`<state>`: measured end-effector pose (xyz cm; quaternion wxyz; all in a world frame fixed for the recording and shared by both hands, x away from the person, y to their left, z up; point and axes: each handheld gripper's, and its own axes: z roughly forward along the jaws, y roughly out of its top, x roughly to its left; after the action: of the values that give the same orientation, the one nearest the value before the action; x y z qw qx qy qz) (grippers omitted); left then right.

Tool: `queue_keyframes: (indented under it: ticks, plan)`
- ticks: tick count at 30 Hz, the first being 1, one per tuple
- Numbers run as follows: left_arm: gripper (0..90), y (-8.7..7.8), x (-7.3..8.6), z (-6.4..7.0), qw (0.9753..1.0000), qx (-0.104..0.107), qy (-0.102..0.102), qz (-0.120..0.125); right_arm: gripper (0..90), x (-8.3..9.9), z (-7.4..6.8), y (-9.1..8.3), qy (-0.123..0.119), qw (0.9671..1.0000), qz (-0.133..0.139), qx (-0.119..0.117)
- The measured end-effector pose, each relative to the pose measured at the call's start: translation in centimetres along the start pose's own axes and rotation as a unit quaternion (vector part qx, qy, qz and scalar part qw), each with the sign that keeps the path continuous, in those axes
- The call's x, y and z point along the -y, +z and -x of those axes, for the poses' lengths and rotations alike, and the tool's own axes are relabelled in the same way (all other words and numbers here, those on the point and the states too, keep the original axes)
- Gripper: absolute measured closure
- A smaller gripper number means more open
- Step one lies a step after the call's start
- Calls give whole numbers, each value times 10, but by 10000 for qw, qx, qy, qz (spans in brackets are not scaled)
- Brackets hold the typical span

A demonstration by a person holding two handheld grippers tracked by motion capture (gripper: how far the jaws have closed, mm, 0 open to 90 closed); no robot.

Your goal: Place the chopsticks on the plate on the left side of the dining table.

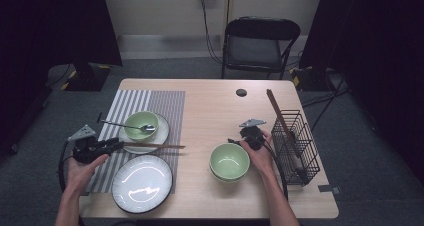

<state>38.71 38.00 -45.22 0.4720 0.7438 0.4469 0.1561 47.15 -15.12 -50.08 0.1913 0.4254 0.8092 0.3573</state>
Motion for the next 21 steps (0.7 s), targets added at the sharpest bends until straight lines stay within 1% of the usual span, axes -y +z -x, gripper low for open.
queue_keyframes:
  ticks: [1, 2, 3, 4, 5, 6, 7, 8, 10, 11, 12, 13, 15, 16, 17, 18, 19, 20, 21]
  plan:
    - [611, -5, 1, -3, 9998, -184, -11, 3, 192, 0, 0, 0, 5, 10000, -2, 1]
    - [586, -6, 2, -5, 9997, -232, -72, 25, 192, 0, 0, 0, -1, 10000, 3, 0]
    - [547, -7, 4, -7, 9995, -312, -63, -26, 192, 0, 0, 0, 0, 10000, 3, 0]
    - [507, -7, 4, -7, 9995, -312, -63, -26, 192, 0, 0, 0, 0, 10000, 3, 0]
    - [478, -10, 7, -11, 9989, -461, -68, -97, 192, 0, 0, 0, -1, 10000, 3, 0]
    - [463, -10, 7, -11, 9989, -461, -68, -97, 192, 0, 0, 0, -1, 10000, 3, 0]
    - [435, -13, 11, -16, 9987, -476, -132, -106, 193, 0, 0, 0, -2, 10000, 3, 1]
    - [414, -14, 12, -17, 9987, -463, -144, -141, 193, 0, 0, 0, -2, 10000, 0, 0]
    - [380, -13, 16, -19, 9988, -469, -105, -117, 192, 0, 0, 0, -2, 10000, 3, 0]
    - [357, -12, 17, -19, 9985, -507, -119, -149, 192, 0, 0, 0, -3, 10000, 0, 0]
    - [337, -10, 19, -20, 9985, -494, -118, -179, 193, 0, 0, 0, -2, 10000, 3, 0]
    - [330, -8, 20, -19, 9986, -471, -96, -221, 193, 0, 0, 0, -1, 10000, 3, 0]
    - [329, -2, 22, -18, 9984, -453, 17, -334, 193, 0, 0, 0, -12, 10000, 0, 3]
    - [326, -2, 22, -18, 9984, -453, 17, -334, 193, 0, 0, 0, -12, 10000, 0, 3]
    - [326, 1, 22, -17, 9981, -484, 50, -387, 192, 0, 0, 0, -12, 10000, -3, 2]
    - [322, 3, 22, -17, 9979, -496, 36, -410, 192, 0, 0, 0, -3, 10000, 1, 0]
    - [322, 4, 22, -18, 9980, -496, 52, -398, 192, 0, 0, 0, -3, 10000, 1, 0]
    - [322, 5, 21, -18, 9980, -501, 15, -379, 193, 0, 0, 0, -2, 10000, 3, 0]
    - [320, 6, 21, -18, 9979, -511, 41, -391, 193, 0, 0, 0, -2, 10000, 3, 1]
